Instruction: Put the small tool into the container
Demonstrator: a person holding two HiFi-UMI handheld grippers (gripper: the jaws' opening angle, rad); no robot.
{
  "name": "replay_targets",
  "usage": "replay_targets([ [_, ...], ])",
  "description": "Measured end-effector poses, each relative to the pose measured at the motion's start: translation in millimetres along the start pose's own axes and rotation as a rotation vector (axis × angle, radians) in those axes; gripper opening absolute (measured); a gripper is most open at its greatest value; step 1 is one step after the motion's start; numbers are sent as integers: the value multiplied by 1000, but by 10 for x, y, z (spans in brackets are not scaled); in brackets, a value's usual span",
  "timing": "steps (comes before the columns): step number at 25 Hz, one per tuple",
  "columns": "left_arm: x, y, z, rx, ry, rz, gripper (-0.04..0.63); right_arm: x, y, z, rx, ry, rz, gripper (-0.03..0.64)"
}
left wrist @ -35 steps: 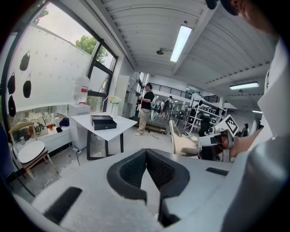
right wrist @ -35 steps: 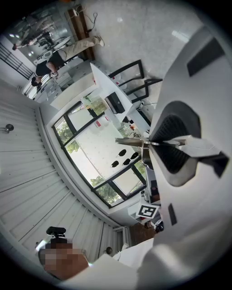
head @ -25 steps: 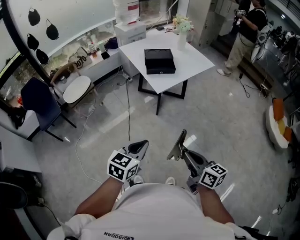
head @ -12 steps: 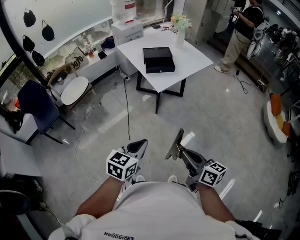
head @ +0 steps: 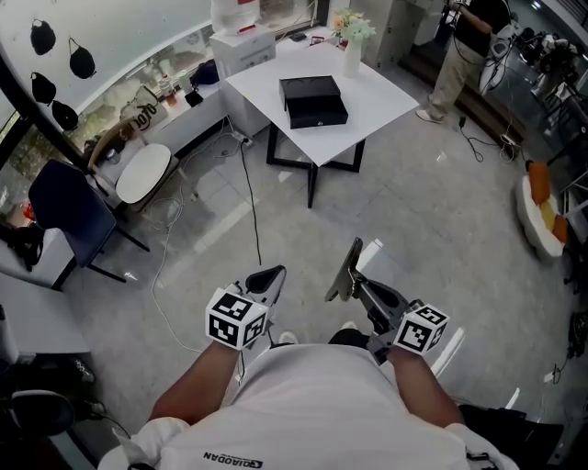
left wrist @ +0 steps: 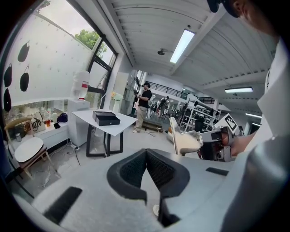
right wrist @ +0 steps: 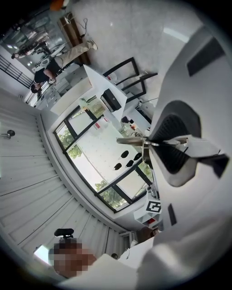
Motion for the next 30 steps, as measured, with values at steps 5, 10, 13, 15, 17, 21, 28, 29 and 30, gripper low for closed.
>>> replay_targets([
  [5, -72, -27, -48, 20, 11, 7, 9, -39, -72, 38, 2, 19, -12, 35],
  [10, -315, -53, -56, 28, 20, -9, 9, -76, -226, 268, -15, 31, 6, 35],
  [13, -523, -148, -84, 35, 4, -9, 9, -124, -374, 532, -31, 29, 11, 34],
  [15, -668, -261, -123, 36, -10, -10, 9, -210, -524, 706, -46, 24, 5, 34],
  [17, -827, -418, -169, 29, -27, -2, 9, -306, -719, 866, -48, 7, 3, 34],
  [21, -1178, -773, -248, 26, -66, 43, 9, -489, -1166, 1172, -15, -39, 3, 34],
  [28, -1621, -994, -251, 45, -111, 45, 9, -693, -1592, 1633, -9, -89, -36, 34],
  [29, -1667, -997, -257, 51, -121, 42, 9, -720, -1627, 1700, -11, -94, -43, 34],
  [30, -1710, -1000, -263, 57, -130, 38, 9, -744, -1662, 1757, -14, -98, -49, 34],
])
Point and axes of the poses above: the fingertips, and each gripper's own axes: x backward along the fingers, z to its right, y out of its underside, the point moved 10 cm from there along x, backward along the fingers, and after that the axes turned 4 degrees about -y, right-handed, at the moved point
